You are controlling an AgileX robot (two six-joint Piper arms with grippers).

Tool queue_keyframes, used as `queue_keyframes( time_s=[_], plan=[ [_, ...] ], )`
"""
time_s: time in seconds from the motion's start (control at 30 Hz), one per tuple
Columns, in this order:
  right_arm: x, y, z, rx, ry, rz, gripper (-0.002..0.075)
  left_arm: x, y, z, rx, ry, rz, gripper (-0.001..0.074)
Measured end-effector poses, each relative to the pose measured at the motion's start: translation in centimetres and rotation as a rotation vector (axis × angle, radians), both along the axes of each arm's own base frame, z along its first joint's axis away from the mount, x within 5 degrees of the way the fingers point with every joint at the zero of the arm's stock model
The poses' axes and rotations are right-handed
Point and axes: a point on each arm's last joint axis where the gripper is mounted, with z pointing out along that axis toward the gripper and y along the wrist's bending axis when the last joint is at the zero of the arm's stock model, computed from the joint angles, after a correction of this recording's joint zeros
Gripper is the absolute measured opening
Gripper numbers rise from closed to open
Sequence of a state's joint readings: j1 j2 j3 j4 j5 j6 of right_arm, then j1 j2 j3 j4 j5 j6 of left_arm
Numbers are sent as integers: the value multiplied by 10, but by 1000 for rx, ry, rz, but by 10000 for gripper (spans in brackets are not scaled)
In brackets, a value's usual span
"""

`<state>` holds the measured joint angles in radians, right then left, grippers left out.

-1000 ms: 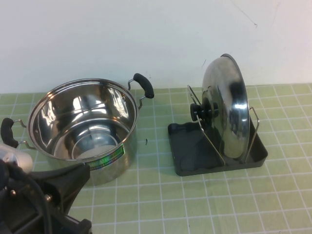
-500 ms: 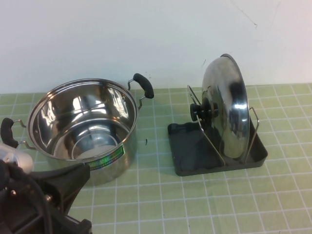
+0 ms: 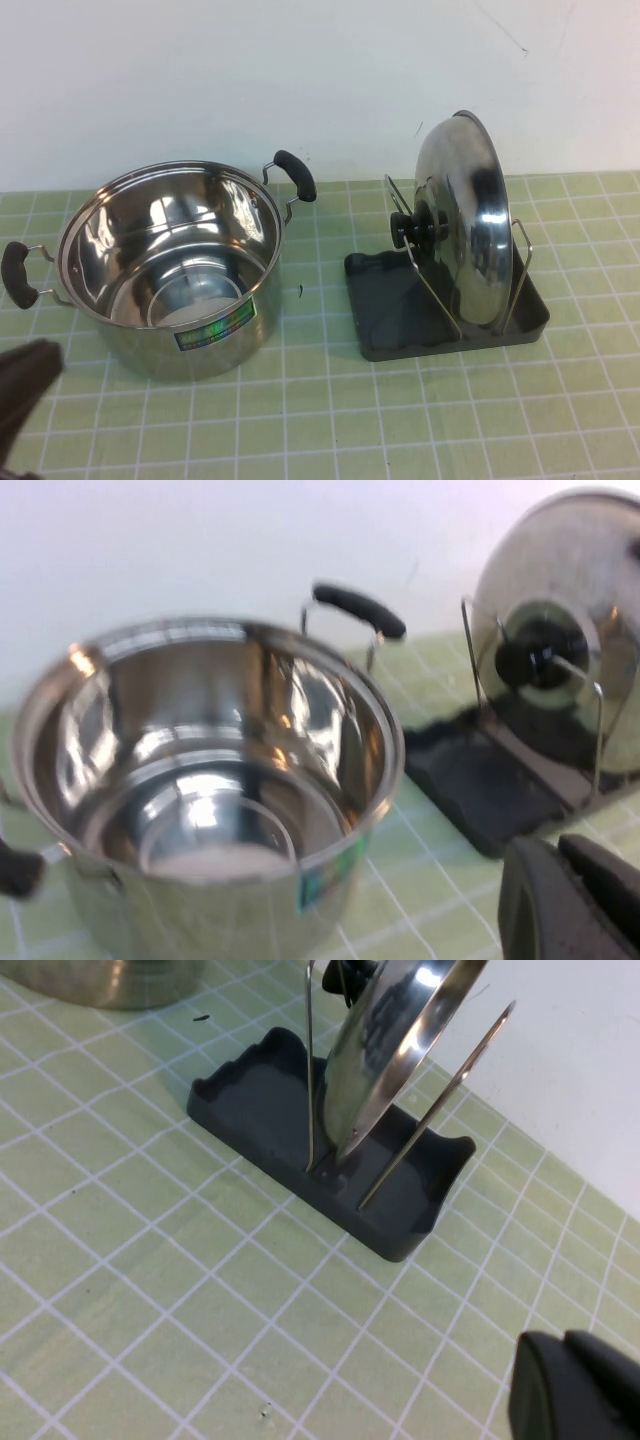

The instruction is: Put pot lid on rack

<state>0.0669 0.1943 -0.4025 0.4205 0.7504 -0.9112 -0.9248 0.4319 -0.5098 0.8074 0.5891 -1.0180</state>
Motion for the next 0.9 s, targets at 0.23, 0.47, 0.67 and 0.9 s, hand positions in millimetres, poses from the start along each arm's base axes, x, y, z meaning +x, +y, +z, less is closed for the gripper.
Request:
queue_keyframes(
  time_s=[0.23, 0.47, 0.67, 0.9],
  plan=[
    [0, 0, 0, 0, 0, 0, -1, -18, 18, 15, 0, -206, 12, -1],
    [0, 0, 0, 0, 0, 0, -1, -21, 26, -4, -34, -293, 182, -1],
    [0, 0, 0, 0, 0, 0, -1, -24, 37, -74, -70, -196, 368, -1],
    [0, 0, -1, 2, 2, 1, -1, -26, 42, -132, -91, -53, 484, -1]
  ],
)
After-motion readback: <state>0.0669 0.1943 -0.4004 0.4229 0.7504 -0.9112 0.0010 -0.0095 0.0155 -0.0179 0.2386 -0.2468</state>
